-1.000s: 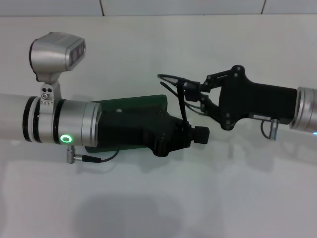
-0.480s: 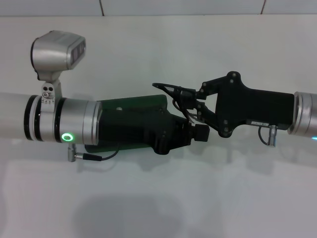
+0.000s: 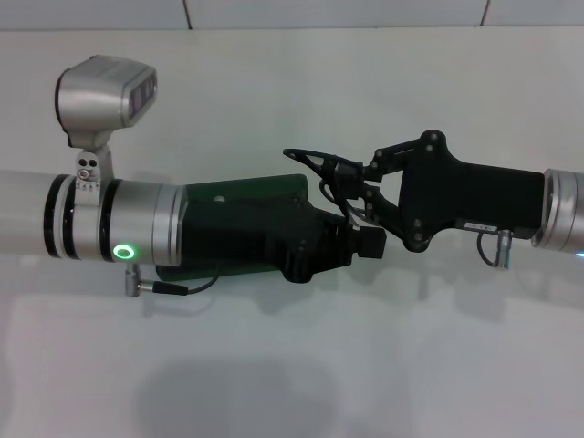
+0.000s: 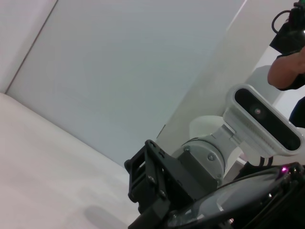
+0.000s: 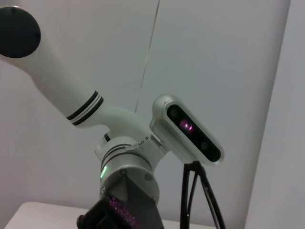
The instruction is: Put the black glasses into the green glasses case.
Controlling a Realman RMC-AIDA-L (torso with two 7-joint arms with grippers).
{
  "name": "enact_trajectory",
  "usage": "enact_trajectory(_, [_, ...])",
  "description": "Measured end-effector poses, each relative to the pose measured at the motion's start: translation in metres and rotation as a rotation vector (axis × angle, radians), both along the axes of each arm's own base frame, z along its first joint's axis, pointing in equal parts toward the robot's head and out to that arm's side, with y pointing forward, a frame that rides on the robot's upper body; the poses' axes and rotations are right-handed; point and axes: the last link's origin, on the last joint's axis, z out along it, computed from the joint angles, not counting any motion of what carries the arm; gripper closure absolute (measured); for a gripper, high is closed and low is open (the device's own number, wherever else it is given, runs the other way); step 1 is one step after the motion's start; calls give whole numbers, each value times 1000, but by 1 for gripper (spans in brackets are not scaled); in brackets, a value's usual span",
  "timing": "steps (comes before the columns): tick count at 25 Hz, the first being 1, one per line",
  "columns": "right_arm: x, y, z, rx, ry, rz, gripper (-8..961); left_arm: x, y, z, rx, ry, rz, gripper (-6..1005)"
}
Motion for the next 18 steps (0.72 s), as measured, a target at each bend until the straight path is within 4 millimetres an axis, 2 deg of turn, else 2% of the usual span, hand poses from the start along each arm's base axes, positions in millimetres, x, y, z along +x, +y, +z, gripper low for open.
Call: enact_trajectory(18, [-1, -2, 0, -8, 10, -2, 852, 1, 1, 1, 10, 1, -7, 955])
